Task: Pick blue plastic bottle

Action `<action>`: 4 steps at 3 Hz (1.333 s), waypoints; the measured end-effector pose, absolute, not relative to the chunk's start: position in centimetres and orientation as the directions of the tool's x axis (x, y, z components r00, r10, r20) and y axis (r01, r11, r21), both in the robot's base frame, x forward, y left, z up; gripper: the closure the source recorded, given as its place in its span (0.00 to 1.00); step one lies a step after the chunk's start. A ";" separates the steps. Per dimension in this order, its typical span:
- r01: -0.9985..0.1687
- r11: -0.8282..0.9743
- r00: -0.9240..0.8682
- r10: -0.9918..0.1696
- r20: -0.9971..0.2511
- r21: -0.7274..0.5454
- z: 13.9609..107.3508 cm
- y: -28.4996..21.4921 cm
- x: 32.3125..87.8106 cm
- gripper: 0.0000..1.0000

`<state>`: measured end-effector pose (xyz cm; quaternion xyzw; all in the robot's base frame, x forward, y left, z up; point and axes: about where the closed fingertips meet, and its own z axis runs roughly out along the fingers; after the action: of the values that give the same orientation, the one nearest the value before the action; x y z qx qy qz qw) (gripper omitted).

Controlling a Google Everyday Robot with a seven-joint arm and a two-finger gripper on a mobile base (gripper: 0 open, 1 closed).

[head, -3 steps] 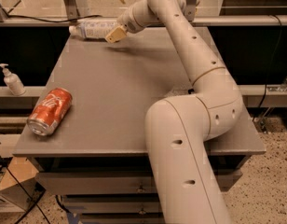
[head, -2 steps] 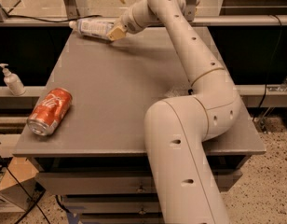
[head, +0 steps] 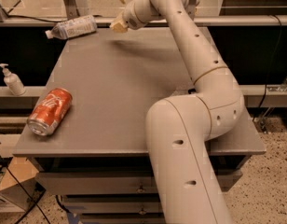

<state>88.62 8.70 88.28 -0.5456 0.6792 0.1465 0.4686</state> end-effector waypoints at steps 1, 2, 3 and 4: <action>-0.875 0.359 0.047 -0.602 -0.797 -0.323 89.2 8.4 88.2 1.00; -0.871 0.365 0.047 -0.603 -0.796 -0.329 89.8 8.0 87.8 0.84; -0.861 0.370 0.061 -0.605 -0.794 -0.348 90.9 7.5 87.3 0.62; -0.855 0.373 0.081 -0.590 -0.804 -0.360 92.3 7.5 86.5 0.38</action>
Offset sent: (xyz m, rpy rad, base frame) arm -0.0376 -0.0181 0.0221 0.0010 -0.0377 -0.0250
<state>86.52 7.52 92.34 -0.5436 0.6646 0.1341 0.4948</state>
